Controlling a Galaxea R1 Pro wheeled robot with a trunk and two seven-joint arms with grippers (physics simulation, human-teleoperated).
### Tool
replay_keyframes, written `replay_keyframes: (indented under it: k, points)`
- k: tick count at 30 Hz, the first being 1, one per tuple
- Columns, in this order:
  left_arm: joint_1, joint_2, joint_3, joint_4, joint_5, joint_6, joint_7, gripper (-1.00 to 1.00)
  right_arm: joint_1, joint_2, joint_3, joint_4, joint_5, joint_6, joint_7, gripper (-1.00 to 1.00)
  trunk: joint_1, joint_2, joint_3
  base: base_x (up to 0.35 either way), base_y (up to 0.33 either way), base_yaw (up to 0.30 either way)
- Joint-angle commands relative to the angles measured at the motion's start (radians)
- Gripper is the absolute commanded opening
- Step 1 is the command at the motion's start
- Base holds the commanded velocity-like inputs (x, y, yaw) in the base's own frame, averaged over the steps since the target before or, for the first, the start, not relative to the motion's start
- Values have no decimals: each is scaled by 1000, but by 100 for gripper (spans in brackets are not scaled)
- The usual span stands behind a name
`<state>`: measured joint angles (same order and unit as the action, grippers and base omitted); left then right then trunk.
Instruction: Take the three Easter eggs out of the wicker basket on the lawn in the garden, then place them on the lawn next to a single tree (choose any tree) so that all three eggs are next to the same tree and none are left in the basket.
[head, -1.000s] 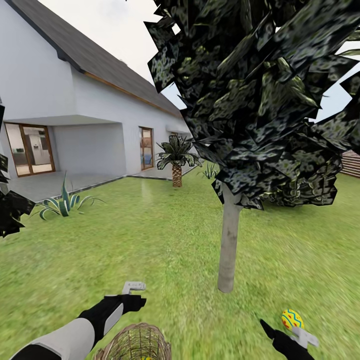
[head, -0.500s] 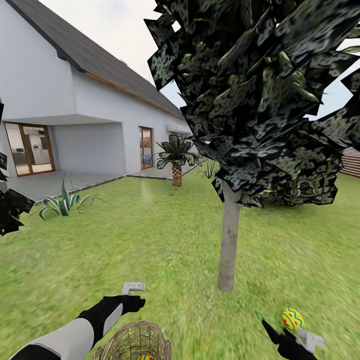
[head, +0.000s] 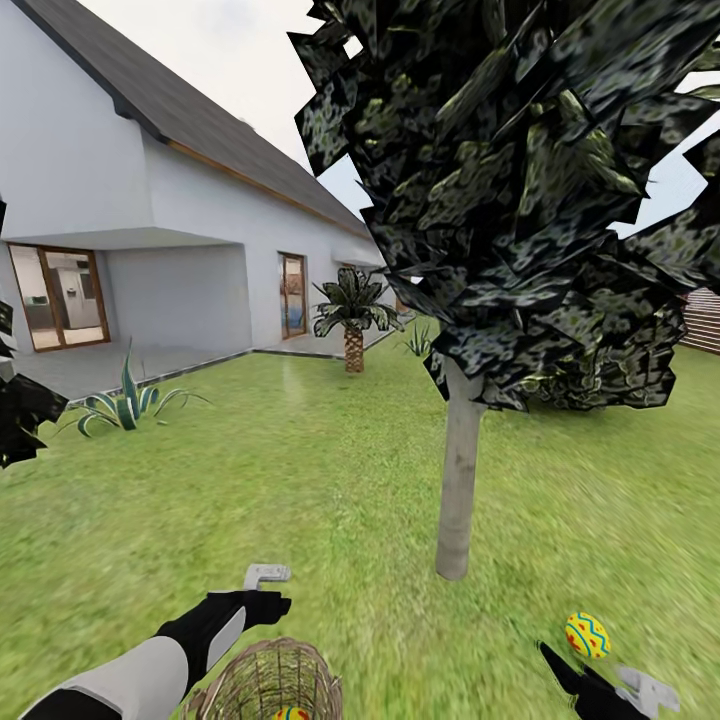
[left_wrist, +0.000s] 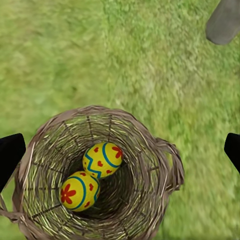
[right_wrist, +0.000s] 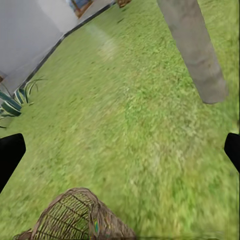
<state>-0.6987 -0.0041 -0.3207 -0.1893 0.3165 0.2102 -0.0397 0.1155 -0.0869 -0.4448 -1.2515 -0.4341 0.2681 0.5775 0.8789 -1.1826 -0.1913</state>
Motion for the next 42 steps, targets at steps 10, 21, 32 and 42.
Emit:
replay_keyframes:
  k: [10, 21, 32, 42]
  points:
    - [-1, 0, -6, -1, 10, 5, 0, 100, 1, -1, -33, 17, -8, 29, 1, 100, 39, -71, -29, 0, 0, 0]
    - [-1, -1, -7, -1, 10, 4, 0, 100, 1, -6, -39, 61, -4, 33, -4, 100, 81, -148, -69, 0, 0, 0]
    - [-1, -2, -8, -1, 10, 3, 0, 100, 1, -8, -67, 84, -9, 35, 1, 100, 123, -225, -120, 0, 0, 0]
    - [-1, -3, -8, -1, 9, 3, 0, 100, 1, -8, -69, 86, -10, 35, -2, 100, 161, -295, -168, 0, 0, 0]
